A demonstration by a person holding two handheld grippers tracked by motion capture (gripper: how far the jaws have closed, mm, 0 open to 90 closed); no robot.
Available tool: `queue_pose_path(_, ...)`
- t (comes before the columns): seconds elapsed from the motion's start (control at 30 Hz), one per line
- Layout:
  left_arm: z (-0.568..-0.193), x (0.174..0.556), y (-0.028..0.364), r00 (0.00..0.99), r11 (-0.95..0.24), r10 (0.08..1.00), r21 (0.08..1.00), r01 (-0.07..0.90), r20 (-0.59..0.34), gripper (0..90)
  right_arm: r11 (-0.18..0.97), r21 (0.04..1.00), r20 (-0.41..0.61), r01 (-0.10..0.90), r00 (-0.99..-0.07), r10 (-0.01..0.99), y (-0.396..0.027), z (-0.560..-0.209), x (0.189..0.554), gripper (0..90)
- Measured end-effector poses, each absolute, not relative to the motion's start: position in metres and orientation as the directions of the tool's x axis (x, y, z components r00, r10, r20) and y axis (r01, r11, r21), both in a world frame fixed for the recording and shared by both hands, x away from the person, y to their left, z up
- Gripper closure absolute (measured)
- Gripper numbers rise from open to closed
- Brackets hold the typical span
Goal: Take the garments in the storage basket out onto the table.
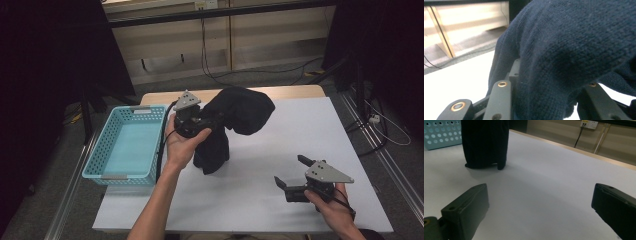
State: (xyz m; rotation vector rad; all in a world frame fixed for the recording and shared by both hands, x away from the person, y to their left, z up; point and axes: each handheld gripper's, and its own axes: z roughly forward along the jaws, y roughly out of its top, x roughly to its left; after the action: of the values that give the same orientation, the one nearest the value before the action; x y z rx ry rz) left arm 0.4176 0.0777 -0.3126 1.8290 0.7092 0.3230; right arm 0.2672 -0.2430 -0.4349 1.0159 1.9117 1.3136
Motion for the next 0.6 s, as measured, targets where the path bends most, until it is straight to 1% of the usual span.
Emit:
queue_pose_path(0.2,-0.33,0.419,0.068,0.804,-0.267,0.584,0.908,0.322,-0.114,60.4,0.22,0.942,-0.057,0.254,-0.525,0.849,-0.243,-0.435,0.267,0.5)
queue_pose_path(0.6,-0.374,0.428,0.056,0.796,-0.374,0.599,0.849,0.372,-0.085,59.1,0.225,0.941,-0.06,0.253,-0.53,0.846,-0.242,-0.435,0.267,0.5)
